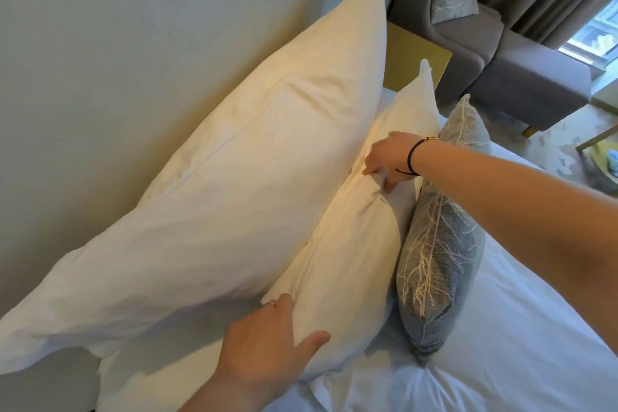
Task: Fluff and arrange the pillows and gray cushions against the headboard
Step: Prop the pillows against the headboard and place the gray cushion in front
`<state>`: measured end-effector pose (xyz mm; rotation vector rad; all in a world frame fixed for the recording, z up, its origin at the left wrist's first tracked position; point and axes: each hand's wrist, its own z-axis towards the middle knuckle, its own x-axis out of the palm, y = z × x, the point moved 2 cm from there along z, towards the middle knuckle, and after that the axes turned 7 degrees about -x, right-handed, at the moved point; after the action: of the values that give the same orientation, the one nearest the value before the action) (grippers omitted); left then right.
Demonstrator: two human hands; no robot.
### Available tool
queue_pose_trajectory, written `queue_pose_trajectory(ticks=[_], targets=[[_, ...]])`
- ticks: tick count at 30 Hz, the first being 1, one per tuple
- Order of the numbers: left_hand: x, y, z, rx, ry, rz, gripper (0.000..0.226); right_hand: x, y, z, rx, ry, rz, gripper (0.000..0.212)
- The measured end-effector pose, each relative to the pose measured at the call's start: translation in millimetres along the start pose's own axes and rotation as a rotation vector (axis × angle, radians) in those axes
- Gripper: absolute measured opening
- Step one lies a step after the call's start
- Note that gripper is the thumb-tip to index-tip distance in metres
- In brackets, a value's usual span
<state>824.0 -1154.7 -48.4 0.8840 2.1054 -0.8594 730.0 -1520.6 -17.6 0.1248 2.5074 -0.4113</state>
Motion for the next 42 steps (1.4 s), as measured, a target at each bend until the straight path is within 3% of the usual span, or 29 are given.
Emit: queue_pose_trajectory(ticks=[2,4,12,17,22,25,27,31,34,38,40,42], targets=[[3.6,-10.6,5.1,0.052,0.040,0.070,0.042,0.5,5.9,2.6,0.005,-0.038,-0.005,0.031],[4.0,-15.8,8.1,0.086,0.055,0.078,0.035,3.8,11.2,3.0,0.045,-0.103,-0.002,0.018],[-11.5,-19.5,-4.8,0.188,-0.028,0.026,0.043,6.7,12.3,-11.3,0.126,-0.338,0.087,0.016],[-17.5,1.7,-20.7,0.129,-0.087,-0.003,0.051,3.8,26.5,-17.6,0.110,-0.416,0.080,0.014],[-2.5,18.1,-11.8,0.072,0.027,-0.428,0.038,4.5,45.9,-29.2,0.159,-0.486,0.121,0.026],[1.5,16.6,-5.0,-0.107,0.108,-0.779,0.030,13.7,53.0,-36.5,0.260,-0.519,0.181,0.027],[1.0,16.0,-0.8,-0.184,0.115,-0.895,0.026,20.0,55.5,-43.5,0.325,-0.560,0.349,0.030],[-22.8,25.8,-1.8,-0.084,-0.219,-0.697,0.008,44.0,65.5,-72.0,0.424,-0.673,0.612,0.063],[-34.5,38.1,-4.5,0.081,-0.369,-0.233,0.015,82.7,76.8,-95.2,0.550,-0.747,0.820,0.069],[-25.2,33.7,-0.9,0.082,-0.276,0.200,0.015,122.3,91.4,-113.3,0.673,-0.844,1.201,0.076],[-22.4,19.8,2.4,0.120,-0.246,0.228,0.010,130.4,97.7,-117.7,0.711,-0.924,1.438,0.079],[-25.4,1.3,11.6,0.182,-0.237,0.200,0.011,133.9,105.1,-120.0,0.723,-0.967,1.526,0.080]])
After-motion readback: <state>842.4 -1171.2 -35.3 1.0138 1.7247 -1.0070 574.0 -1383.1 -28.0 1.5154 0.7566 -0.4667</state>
